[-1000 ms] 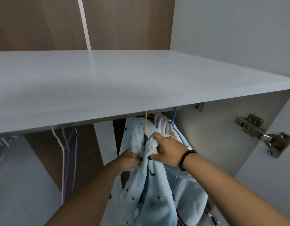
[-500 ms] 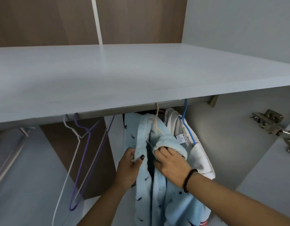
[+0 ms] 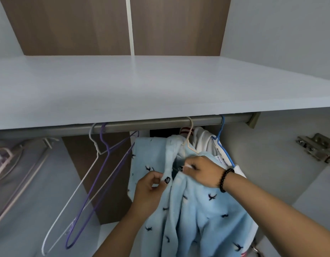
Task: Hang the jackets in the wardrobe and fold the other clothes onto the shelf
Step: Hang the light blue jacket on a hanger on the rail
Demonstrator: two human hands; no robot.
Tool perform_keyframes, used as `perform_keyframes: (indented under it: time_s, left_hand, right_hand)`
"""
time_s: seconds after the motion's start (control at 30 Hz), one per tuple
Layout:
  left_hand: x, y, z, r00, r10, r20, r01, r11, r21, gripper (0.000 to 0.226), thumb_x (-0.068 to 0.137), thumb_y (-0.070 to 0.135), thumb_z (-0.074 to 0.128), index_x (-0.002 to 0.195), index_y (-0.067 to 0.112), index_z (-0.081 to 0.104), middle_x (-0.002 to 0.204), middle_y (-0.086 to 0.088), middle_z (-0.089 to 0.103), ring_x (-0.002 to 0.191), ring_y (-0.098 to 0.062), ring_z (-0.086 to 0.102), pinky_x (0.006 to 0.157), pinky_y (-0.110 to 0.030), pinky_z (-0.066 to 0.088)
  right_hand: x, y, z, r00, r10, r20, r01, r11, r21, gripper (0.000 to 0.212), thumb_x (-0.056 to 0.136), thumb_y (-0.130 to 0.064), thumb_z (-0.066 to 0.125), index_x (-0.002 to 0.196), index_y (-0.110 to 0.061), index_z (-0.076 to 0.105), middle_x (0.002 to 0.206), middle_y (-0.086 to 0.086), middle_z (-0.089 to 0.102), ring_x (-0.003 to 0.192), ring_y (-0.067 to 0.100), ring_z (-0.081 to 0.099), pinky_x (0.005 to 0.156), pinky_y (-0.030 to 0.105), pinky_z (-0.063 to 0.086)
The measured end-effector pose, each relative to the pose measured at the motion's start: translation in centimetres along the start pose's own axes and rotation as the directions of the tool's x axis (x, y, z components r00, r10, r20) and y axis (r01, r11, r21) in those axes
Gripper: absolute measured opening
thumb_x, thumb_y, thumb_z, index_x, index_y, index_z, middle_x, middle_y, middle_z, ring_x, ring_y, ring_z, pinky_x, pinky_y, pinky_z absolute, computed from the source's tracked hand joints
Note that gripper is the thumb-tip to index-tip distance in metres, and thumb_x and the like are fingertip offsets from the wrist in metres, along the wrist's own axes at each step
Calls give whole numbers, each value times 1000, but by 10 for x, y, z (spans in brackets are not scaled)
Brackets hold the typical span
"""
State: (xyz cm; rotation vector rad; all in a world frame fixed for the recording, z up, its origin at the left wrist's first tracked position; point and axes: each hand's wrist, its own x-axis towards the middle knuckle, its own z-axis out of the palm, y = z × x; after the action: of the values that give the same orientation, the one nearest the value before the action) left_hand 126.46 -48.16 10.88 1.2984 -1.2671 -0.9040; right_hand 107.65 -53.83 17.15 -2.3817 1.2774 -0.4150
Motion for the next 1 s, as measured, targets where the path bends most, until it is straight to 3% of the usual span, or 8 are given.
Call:
perform_keyframes:
  time_s: [0.1,0.23,0.4,0.53,0.67,0.8,0.9,1.0]
  left_hand:
    - [-6,5,-1,994,-45,96,52,996,-75,5,90,-7,58,93,-3,57,82,-13,57,77,-18,52,73,-22,44]
    - [-8,10,-4,978,-167,127,199,929,-312,25,93,-10,42,101,8,58,92,-6,67,86,-19,60,81,-33,48]
    - [2,9,-6,969,-216,-123,182,953,-244,23,95,6,40,92,16,62,87,-7,64,78,-20,57,72,-32,45]
    - [1,2,-6,973,-229,-10,224,957,-187,23,95,7,49,92,18,68,87,-1,69,80,-15,62,75,-28,49]
    - [-5,-10,-8,957,-241,163,254,965,-63,18,94,12,59,85,-2,65,70,-4,56,69,-17,50,64,-26,41]
    - [-8,-15,-18,966,-204,159,205,979,6,22,93,15,61,75,3,60,56,11,50,54,-4,43,52,-13,36]
    - [-9,-25,-29,979,-194,68,185,975,124,26,94,15,58,69,13,55,56,10,47,51,-2,39,49,-13,32]
    - [-16,-32,-35,983,-164,77,144,965,218,25,94,18,60,74,4,55,64,3,50,60,-7,42,56,-18,33]
  right_hand:
    - [1,2,-6,996,93,0,-93,995,48,31,97,-30,50,70,-15,46,61,-5,45,57,8,42,56,20,35]
    - [-5,4,-7,997,80,11,-81,991,102,28,94,-27,55,68,-22,47,63,-10,48,56,2,42,57,14,36]
    - [-10,5,-5,994,85,67,-90,993,75,14,94,-24,56,96,-20,69,91,-16,64,86,6,59,76,11,43]
    - [-13,3,-5,987,103,123,-85,986,-143,20,83,-35,68,101,-26,70,100,-11,67,95,8,58,86,20,46]
    - [-16,1,-1,977,149,155,-82,925,-370,26,79,-35,71,98,-18,71,93,1,67,91,19,59,83,31,50]
    - [-20,1,-5,984,143,110,-103,946,-307,25,81,-46,68,93,-25,70,75,-11,59,77,10,51,76,22,45]
    - [-23,-1,-8,985,139,104,-113,969,-219,21,82,-50,66,85,-28,67,70,-15,57,71,0,51,66,6,36]
    - [-24,-2,-5,979,160,129,-139,977,-159,24,83,-52,62,73,-31,57,73,-12,57,74,3,52,69,14,38]
